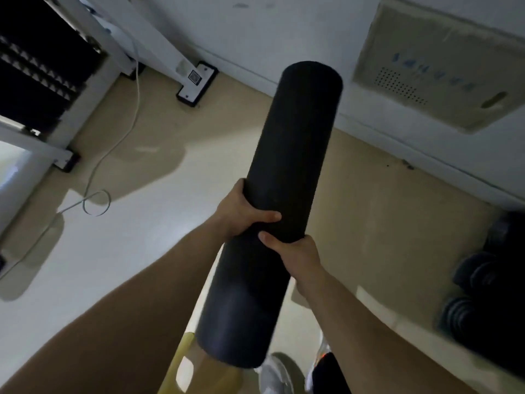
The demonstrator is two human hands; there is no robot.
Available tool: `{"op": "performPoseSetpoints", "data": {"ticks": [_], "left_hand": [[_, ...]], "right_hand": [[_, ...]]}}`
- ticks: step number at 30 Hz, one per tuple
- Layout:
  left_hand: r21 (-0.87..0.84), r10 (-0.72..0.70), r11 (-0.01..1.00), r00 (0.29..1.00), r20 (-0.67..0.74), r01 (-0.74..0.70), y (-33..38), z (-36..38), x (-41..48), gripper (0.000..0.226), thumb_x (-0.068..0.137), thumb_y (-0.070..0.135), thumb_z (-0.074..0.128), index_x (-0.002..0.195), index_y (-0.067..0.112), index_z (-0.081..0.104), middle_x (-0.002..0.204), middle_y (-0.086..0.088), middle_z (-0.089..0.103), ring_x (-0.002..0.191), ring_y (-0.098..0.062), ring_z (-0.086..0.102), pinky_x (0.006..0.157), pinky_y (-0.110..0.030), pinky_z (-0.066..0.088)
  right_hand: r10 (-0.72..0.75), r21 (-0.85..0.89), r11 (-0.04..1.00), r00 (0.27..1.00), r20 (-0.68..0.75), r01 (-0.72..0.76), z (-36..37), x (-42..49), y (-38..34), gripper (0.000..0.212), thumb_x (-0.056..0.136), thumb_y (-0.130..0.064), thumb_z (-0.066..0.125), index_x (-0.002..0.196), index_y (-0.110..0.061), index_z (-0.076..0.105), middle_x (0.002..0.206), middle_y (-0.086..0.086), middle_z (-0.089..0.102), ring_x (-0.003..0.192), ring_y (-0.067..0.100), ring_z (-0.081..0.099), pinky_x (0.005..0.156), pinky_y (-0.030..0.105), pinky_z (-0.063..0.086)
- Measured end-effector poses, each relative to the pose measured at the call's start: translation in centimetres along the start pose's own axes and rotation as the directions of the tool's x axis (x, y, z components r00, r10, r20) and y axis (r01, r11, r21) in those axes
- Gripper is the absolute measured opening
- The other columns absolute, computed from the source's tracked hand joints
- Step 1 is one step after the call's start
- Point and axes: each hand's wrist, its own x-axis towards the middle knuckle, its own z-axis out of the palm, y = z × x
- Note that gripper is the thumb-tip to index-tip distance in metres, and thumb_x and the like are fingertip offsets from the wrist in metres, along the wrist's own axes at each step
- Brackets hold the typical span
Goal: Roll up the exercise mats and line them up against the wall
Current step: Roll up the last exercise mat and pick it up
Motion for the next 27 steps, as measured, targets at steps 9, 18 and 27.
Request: {"op": "performPoseSetpoints", "data": {"ticks": [9, 18, 27], "left_hand": [[0.430, 0.074, 0.889, 0.975, 0.209, -0.160, 1.0, -6.0, 13.7, 0.109, 0.058, 0.042, 0.094, 0.149, 0.029, 0.035, 0.135, -0.001, 0.058, 0.122, -0.024, 0.055, 0.106, -0.041, 0.043], [0.490, 0.160, 0.802, 0.914, 0.373, -0.340, -5.0, -9.9, 29.1, 0.105, 0.062, 0.040, 0.092, 0.149, 0.033, 0.035, 0.136, 0.001, 0.056, 0.122, -0.023, 0.053, 0.105, -0.037, 0.044], [0.474, 0.347, 0.707, 0.841, 0.416, -0.525, -6.2, -11.2, 39.4, 0.088, 0.069, 0.041, 0.088, 0.146, 0.032, 0.046, 0.138, 0.005, 0.059, 0.125, -0.017, 0.054, 0.105, -0.031, 0.042]], "right_hand": [[0.182, 0.511, 0.827, 0.972, 0.146, -0.232, 11.7, 7.8, -2.7, 0.063, 0.076, -0.044, 0.085, 0.126, -0.018, 0.058, 0.118, 0.003, 0.071, 0.107, 0.024, 0.066, 0.092, 0.040, 0.057], [0.162, 0.740, 0.656, 0.985, 0.054, -0.148, 22.4, 21.8, -1.9, 0.084, 0.076, -0.044, 0.086, 0.146, -0.029, 0.040, 0.131, 0.005, 0.064, 0.117, 0.033, 0.061, 0.102, 0.059, 0.049], [0.114, 0.738, 0.657, 0.988, 0.104, -0.153, 22.8, 33.3, -4.1, 0.116, 0.041, -0.096, 0.069, 0.133, -0.026, 0.061, 0.127, 0.012, 0.068, 0.115, 0.034, 0.066, 0.099, 0.051, 0.054]]}}
